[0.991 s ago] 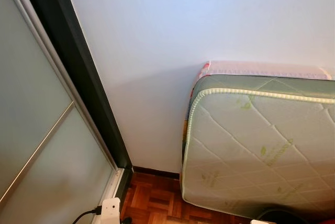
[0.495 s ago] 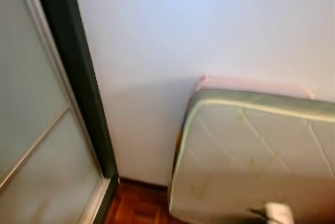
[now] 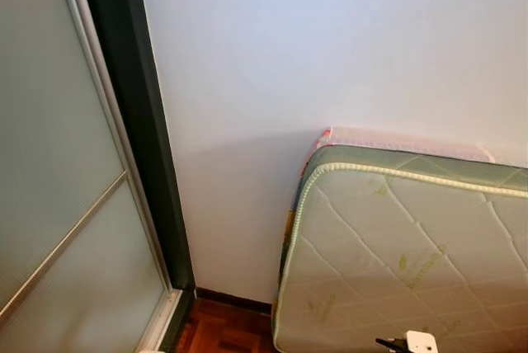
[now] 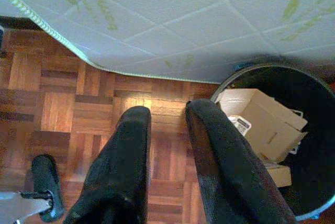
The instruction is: Clean up the room
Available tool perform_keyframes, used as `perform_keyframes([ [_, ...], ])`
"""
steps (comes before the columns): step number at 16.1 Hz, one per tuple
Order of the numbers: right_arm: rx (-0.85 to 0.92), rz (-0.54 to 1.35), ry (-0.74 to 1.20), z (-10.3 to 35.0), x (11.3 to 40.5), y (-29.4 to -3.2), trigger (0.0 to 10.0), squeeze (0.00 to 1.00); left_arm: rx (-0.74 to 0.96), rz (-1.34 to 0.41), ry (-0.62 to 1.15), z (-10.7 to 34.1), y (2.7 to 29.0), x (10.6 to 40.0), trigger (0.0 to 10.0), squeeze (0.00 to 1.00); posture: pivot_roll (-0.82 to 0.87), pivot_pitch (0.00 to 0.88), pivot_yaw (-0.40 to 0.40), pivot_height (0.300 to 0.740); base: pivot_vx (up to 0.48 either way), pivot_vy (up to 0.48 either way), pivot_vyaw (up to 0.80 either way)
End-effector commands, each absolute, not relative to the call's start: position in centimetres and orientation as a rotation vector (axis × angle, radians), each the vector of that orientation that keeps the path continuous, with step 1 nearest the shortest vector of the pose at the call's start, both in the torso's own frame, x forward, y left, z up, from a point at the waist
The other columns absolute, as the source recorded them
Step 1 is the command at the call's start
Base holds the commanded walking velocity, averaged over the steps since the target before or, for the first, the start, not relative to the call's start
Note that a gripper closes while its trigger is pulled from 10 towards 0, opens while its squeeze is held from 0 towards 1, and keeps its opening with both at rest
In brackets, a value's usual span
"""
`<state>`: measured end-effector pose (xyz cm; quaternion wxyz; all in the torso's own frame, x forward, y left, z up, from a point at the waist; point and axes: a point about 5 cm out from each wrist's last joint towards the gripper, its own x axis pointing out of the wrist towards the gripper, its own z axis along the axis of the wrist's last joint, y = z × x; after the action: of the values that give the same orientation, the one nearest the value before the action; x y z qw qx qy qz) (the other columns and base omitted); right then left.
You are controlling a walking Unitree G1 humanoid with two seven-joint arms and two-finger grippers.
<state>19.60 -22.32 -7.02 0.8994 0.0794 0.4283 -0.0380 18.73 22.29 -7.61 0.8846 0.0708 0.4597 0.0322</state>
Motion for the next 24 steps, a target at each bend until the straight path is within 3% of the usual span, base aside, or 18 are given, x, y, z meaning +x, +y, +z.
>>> perform_keyframes([
  [1, 0.193, -0.105, 0.895, -7.2, 19.3, -22.3, 10.0, 0.0, 0.182, 0.065, 0.949, -7.5, 22.6, 18.8, 10.0, 0.0, 0.01, 0.0, -0.055, 0.724, 0.0, 0.0, 0.0],
  [11, 0.227, -0.113, 0.922, -7.5, 19.2, -21.7, 10.0, 0.0, 0.17, 0.117, 0.937, -7.0, 24.3, 18.9, 10.0, 0.0, 0.01, 0.0, -0.026, 0.724, 0.0, 0.0, 0.0],
  [24, 0.188, -0.089, 0.946, -7.5, 19.0, -21.9, 10.0, 0.0, 0.15, 0.141, 0.926, -7.0, 24.1, 18.9, 10.0, 0.0, 0.0, 0.0, -0.041, 0.724, 0.0, 0.0, -0.78],
])
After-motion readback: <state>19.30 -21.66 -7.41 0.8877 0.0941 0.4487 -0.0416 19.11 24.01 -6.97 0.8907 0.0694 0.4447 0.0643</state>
